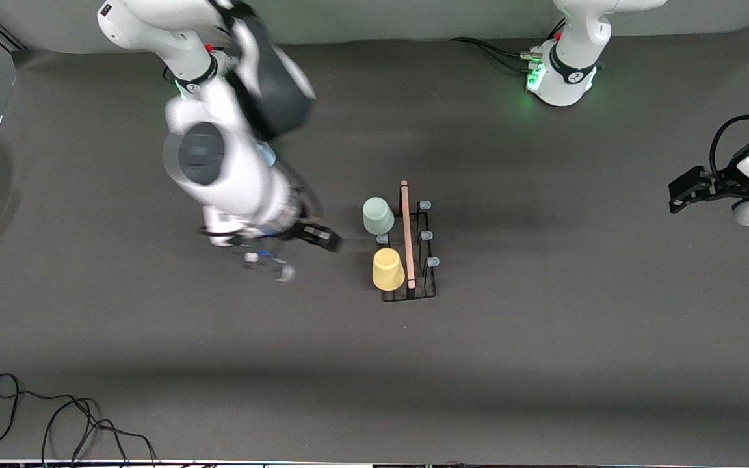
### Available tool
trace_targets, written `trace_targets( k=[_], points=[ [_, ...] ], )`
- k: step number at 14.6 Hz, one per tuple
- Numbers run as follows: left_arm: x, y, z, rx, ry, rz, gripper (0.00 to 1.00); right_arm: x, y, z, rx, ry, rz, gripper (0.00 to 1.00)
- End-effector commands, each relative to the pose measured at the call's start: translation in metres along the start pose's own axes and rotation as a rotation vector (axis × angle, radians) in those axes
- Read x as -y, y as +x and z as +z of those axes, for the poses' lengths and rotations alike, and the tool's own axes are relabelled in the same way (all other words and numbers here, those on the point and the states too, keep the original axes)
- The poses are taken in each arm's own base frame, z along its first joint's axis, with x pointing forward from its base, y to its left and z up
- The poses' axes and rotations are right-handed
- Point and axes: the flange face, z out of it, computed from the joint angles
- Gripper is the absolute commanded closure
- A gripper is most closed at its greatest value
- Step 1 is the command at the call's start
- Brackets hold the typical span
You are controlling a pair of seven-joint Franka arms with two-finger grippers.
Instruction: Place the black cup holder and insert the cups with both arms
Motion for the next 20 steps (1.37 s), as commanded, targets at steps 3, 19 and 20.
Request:
trace_targets(
  k=[3,19,20],
  points=[
    [-0.003,0.0,-0.001,0.006,0.013,-0.009,0.0,-0.121,0.021,-0.089,0.151,-0.048,-0.146,0.01],
    [-0.002,0.0,-0.003,0.003,0.014,-0.01,0.01,-0.274,0.074,-0.154,0.027,-0.179,-0.335,0.01],
    [-0.003,0.0,-0.002,0.005,0.013,-0.009,0.0,-0.269,0.073,-0.152,0.013,-0.181,-0.349,0.01]
  ],
)
